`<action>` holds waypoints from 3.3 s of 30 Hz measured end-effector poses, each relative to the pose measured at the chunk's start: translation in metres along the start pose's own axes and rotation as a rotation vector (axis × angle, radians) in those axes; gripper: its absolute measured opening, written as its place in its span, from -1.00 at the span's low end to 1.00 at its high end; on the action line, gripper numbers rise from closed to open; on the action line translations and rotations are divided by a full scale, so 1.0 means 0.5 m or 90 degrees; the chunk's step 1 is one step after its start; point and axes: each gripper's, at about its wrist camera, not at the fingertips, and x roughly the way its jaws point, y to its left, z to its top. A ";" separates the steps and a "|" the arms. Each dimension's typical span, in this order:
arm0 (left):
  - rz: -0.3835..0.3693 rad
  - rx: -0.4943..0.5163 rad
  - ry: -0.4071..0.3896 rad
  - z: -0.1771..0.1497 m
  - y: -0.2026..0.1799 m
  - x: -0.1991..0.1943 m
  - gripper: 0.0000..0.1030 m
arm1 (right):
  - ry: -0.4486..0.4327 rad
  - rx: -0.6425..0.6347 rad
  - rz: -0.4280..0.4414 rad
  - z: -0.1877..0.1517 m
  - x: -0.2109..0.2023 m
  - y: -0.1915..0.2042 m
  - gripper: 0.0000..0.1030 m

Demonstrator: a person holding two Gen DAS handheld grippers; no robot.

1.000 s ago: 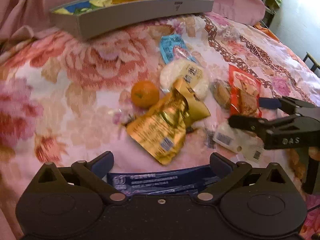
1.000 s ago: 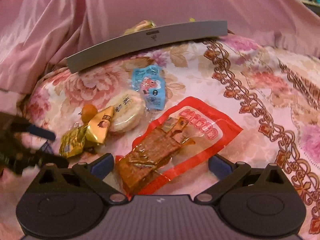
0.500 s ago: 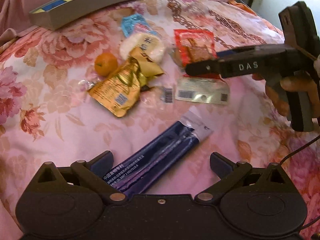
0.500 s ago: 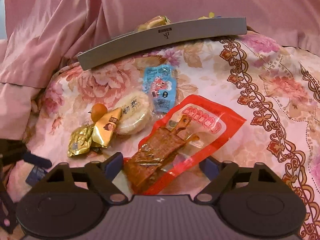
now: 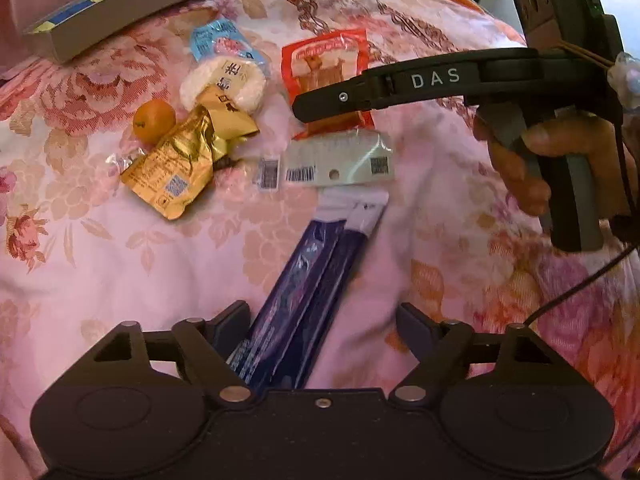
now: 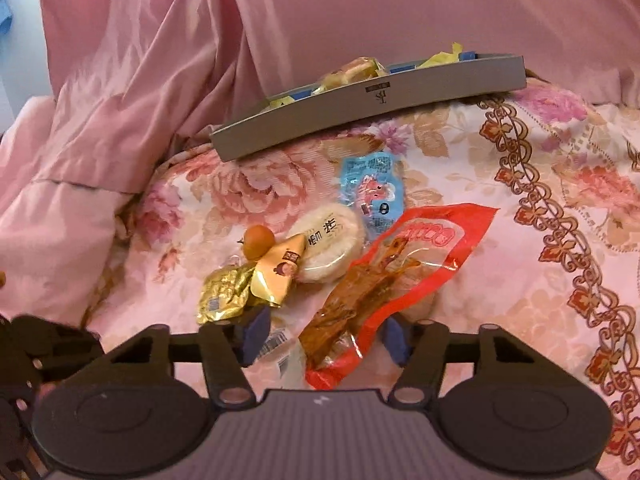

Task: Organize snacks
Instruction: 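Grasp the blue tube with the left gripper while the right gripper grasps the red spicy strip, then carry the blue tube and red strip into the grey tray and release both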

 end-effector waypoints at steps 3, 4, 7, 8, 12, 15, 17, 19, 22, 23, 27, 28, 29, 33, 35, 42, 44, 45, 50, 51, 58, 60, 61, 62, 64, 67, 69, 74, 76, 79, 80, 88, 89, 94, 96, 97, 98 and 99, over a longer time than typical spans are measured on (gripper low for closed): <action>0.002 -0.001 -0.005 0.011 -0.001 0.008 0.41 | 0.001 0.039 0.014 0.004 0.005 -0.011 0.14; 0.003 -0.001 -0.007 0.015 -0.002 0.009 0.39 | -0.001 0.050 0.019 0.006 0.006 -0.015 0.10; 0.004 -0.007 -0.009 0.025 -0.004 0.016 0.29 | 0.008 0.076 0.031 0.011 0.016 -0.024 -0.07; 0.004 -0.010 -0.010 0.028 -0.004 0.018 0.23 | 0.015 0.090 0.035 0.012 0.021 -0.029 -0.10; -0.005 -0.045 -0.026 0.033 -0.010 0.013 -0.12 | 0.024 0.109 0.032 0.005 0.029 -0.035 -0.39; 0.006 -0.068 -0.035 0.030 -0.015 0.011 -0.15 | 0.018 0.104 0.037 0.005 0.024 -0.036 -0.47; 0.007 -0.088 -0.041 0.026 -0.013 0.006 -0.18 | 0.017 0.097 0.040 0.006 0.022 -0.034 -0.49; 0.011 -0.117 -0.047 0.024 -0.009 0.001 -0.20 | 0.016 0.091 0.039 0.009 0.020 -0.030 -0.52; 0.020 -0.191 -0.062 0.015 0.004 -0.005 -0.21 | 0.011 0.074 0.039 0.015 0.013 -0.025 -0.55; 0.016 -0.235 -0.071 0.007 0.012 -0.008 -0.20 | 0.008 0.066 0.035 0.017 0.010 -0.022 -0.55; -0.004 -0.372 -0.100 -0.015 0.050 -0.010 -0.20 | -0.015 0.001 0.004 0.029 -0.004 -0.005 -0.56; -0.001 -0.387 -0.102 -0.018 0.055 -0.009 -0.20 | -0.019 -0.013 0.002 0.032 -0.007 -0.001 -0.58; -0.001 -0.396 -0.101 -0.017 0.060 -0.008 -0.20 | -0.019 -0.027 -0.002 0.034 -0.007 0.003 -0.58; 0.007 -0.379 -0.085 -0.004 0.059 0.002 -0.17 | -0.005 -0.081 -0.016 0.030 0.002 0.022 -0.58; 0.019 -0.355 -0.075 0.002 0.055 0.011 -0.17 | -0.008 -0.102 -0.021 0.023 0.005 0.032 -0.58; 0.028 -0.296 -0.049 0.029 0.051 0.031 -0.13 | -0.012 -0.129 -0.025 0.020 0.019 0.049 -0.56; 0.030 -0.289 -0.047 0.032 0.049 0.033 -0.13 | -0.010 -0.119 -0.025 0.024 0.026 0.049 -0.53; 0.032 -0.288 -0.046 0.032 0.047 0.031 -0.14 | -0.009 -0.110 -0.022 0.028 0.033 0.047 -0.52; 0.042 -0.289 -0.054 0.025 0.042 0.022 -0.30 | 0.004 -0.094 -0.022 0.044 0.061 0.044 -0.48; 0.042 -0.296 -0.058 0.022 0.042 0.020 -0.33 | 0.004 -0.097 -0.022 0.043 0.062 0.044 -0.48; 0.045 -0.291 -0.086 0.013 0.027 0.004 -0.55 | -0.044 -0.124 -0.042 0.013 0.038 0.047 -0.56; 0.040 -0.291 -0.089 0.011 0.026 0.002 -0.61 | -0.062 -0.140 -0.043 0.008 0.026 0.049 -0.57; 0.040 -0.293 -0.091 0.009 0.025 0.001 -0.62 | -0.071 -0.147 -0.045 0.005 0.021 0.049 -0.57; 0.039 -0.296 -0.093 0.008 0.025 0.000 -0.64 | -0.076 -0.152 -0.047 0.004 0.017 0.050 -0.58; 0.034 -0.305 -0.102 0.007 0.025 -0.003 -0.69 | -0.085 -0.151 -0.047 0.004 0.010 0.049 -0.59; 0.025 -0.321 -0.118 0.003 0.029 -0.009 -0.75 | -0.099 -0.142 -0.041 0.007 0.000 0.045 -0.61; 0.024 -0.331 -0.122 0.001 0.031 -0.009 -0.76 | -0.099 -0.139 -0.036 0.011 -0.002 0.043 -0.62; 0.013 -0.345 -0.140 -0.004 0.033 -0.017 -0.76 | -0.092 -0.137 -0.031 0.009 -0.002 0.044 -0.68; 0.018 -0.344 -0.141 -0.004 0.032 -0.017 -0.76 | -0.081 -0.150 -0.042 0.004 0.003 0.050 -0.69; 0.023 -0.351 -0.146 -0.007 0.033 -0.018 -0.76 | -0.054 -0.156 -0.051 -0.002 0.016 0.054 -0.68; 0.026 -0.354 -0.147 -0.006 0.034 -0.018 -0.76 | -0.054 -0.158 -0.056 -0.003 0.017 0.056 -0.67; 0.043 -0.364 -0.172 -0.003 0.039 -0.033 -0.77 | -0.029 -0.176 -0.074 0.000 0.052 0.056 -0.65; 0.043 -0.370 -0.175 -0.003 0.041 -0.035 -0.77 | -0.034 -0.183 -0.075 -0.001 0.051 0.057 -0.67; 0.045 -0.376 -0.197 0.005 0.043 -0.046 -0.78 | -0.072 -0.218 -0.072 -0.008 0.027 0.066 -0.69; 0.047 -0.377 -0.203 0.010 0.043 -0.048 -0.78 | -0.090 -0.234 -0.068 -0.010 0.013 0.073 -0.69; 0.048 -0.378 -0.206 0.012 0.044 -0.050 -0.78 | -0.098 -0.242 -0.066 -0.010 0.007 0.076 -0.69; 0.048 -0.379 -0.209 0.016 0.045 -0.051 -0.78 | -0.104 -0.249 -0.063 -0.009 0.003 0.079 -0.69; 0.049 -0.379 -0.212 0.021 0.047 -0.054 -0.78 | -0.109 -0.254 -0.062 -0.007 -0.001 0.083 -0.69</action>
